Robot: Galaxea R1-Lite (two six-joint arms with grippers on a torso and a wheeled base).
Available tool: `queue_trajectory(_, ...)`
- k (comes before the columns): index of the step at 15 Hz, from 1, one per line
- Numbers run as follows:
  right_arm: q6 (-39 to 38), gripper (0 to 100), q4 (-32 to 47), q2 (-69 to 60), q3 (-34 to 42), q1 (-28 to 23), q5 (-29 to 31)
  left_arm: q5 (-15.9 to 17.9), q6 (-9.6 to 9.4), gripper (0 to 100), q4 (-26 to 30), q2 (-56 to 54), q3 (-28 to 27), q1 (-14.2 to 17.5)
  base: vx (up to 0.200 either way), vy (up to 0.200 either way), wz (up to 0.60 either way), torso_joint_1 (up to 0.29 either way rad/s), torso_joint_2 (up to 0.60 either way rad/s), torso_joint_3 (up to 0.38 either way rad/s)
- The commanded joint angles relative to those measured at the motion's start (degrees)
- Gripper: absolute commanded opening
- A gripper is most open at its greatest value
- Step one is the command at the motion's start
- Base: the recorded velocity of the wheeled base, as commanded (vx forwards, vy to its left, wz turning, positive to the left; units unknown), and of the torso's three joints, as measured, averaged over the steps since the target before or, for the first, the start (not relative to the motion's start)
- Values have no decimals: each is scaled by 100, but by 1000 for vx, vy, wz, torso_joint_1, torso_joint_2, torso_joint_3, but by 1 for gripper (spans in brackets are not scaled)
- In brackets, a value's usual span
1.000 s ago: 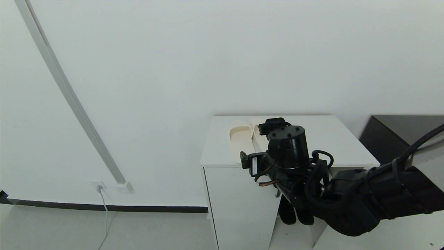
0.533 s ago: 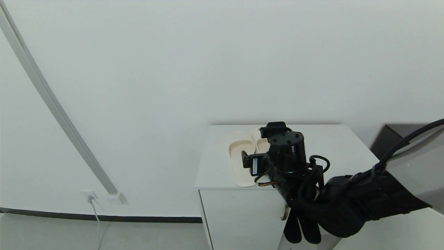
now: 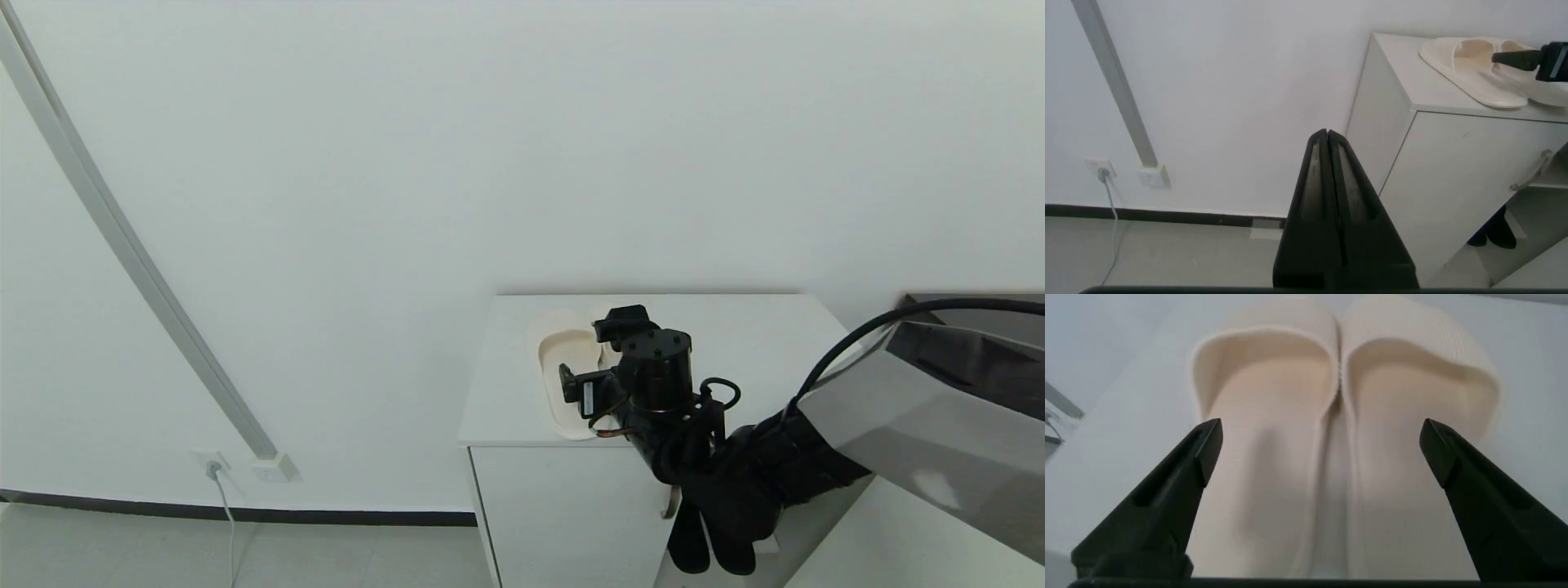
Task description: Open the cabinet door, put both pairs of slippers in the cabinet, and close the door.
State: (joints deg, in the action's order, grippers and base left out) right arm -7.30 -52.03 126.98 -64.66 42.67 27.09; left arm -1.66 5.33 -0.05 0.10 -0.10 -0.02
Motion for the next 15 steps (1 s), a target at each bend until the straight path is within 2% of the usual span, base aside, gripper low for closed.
queue_trajectory(1, 71, 100, 123, 293, -381, -127, -28, -1, 12, 0, -4, -1, 1, 2, 0, 0, 0, 0, 0, 0)
queue_trajectory(7, 97, 100, 1046, 583, -1488, -215, -230, -1, 12, 0, -4, -1, 1, 2, 0, 0, 0, 0, 0, 0)
queue_trajectory(13, 97, 100, 1345, 846, -2086, -391, -344, -10, -23, 0, -4, -1, 1, 2, 0, 0, 0, 0, 0, 0)
queue_trajectory(14, 97, 0, 1362, 855, -2103, -408, -344, -10, -23, 0, -4, -1, 1, 2, 0, 0, 0, 0, 0, 0)
queue_trajectory(15, 97, 0, 1424, 855, -2174, -417, -344, -10, -5, 0, -4, -1, 1, 2, 0, 0, 0, 0, 0, 0)
